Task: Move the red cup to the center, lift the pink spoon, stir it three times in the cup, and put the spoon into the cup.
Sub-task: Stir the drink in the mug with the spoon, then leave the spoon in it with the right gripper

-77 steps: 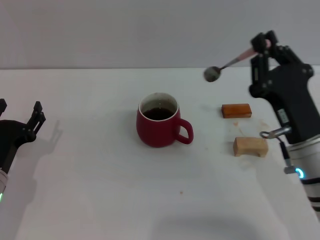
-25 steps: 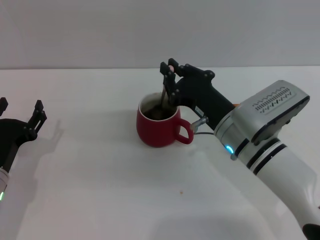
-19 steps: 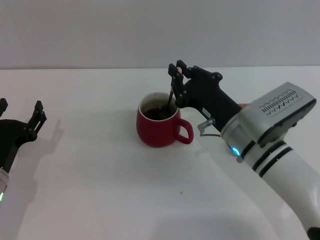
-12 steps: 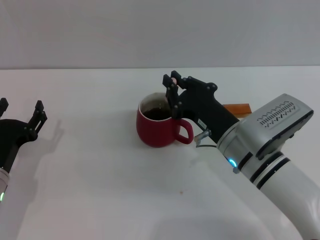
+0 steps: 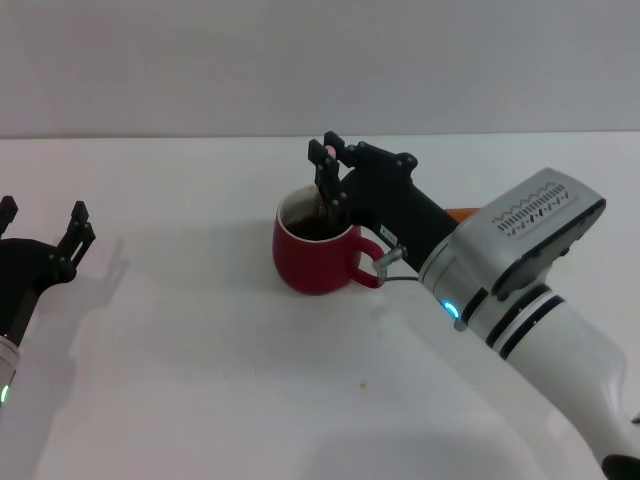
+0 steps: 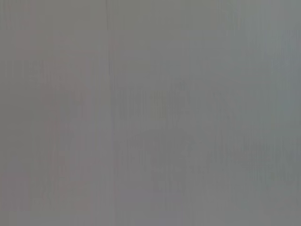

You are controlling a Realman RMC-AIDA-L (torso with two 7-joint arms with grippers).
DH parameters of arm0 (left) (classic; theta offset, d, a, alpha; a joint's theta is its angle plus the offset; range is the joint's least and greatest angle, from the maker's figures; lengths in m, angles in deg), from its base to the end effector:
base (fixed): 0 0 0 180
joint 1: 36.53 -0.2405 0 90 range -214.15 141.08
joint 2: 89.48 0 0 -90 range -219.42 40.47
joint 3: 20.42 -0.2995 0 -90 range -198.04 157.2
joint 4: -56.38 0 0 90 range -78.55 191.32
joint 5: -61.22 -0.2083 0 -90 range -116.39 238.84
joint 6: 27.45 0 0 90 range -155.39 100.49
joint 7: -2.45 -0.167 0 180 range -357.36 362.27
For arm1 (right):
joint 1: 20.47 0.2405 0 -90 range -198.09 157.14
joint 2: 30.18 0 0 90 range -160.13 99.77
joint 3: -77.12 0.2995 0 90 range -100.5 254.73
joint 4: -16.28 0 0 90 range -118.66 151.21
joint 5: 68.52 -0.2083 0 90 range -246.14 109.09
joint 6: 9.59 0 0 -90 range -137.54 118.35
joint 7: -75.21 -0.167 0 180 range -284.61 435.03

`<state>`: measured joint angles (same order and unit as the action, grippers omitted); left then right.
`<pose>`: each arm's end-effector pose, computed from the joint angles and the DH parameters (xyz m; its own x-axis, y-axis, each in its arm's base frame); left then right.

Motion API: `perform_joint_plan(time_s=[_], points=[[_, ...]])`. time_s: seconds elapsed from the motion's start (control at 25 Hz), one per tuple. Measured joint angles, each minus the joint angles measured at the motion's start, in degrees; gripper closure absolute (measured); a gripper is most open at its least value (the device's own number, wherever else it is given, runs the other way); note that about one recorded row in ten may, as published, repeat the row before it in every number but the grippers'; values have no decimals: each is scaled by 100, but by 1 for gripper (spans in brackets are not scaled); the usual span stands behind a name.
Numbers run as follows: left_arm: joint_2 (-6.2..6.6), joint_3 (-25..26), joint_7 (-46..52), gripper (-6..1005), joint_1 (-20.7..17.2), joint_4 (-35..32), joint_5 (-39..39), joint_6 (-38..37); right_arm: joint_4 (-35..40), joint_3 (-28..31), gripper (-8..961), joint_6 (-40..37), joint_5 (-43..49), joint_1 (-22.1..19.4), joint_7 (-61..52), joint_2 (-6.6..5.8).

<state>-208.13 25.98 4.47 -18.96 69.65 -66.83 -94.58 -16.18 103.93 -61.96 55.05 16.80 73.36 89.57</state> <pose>-0.3870 0.3279 -0.0370 0.7473 -0.0038 0.6644 0.6628 -0.0652 -0.7459 0.1780 0.3884 -0.1522 0.6655 0.0084 -0.7464 -0.5702 -0.6396 -0.5156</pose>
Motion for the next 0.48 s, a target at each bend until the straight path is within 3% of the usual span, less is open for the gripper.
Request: perform_joint_plan(time_s=[0.48], points=[[0,-5,0,155,3,1,0,-3,189,136,780,-37,2,-107,0,-25]])
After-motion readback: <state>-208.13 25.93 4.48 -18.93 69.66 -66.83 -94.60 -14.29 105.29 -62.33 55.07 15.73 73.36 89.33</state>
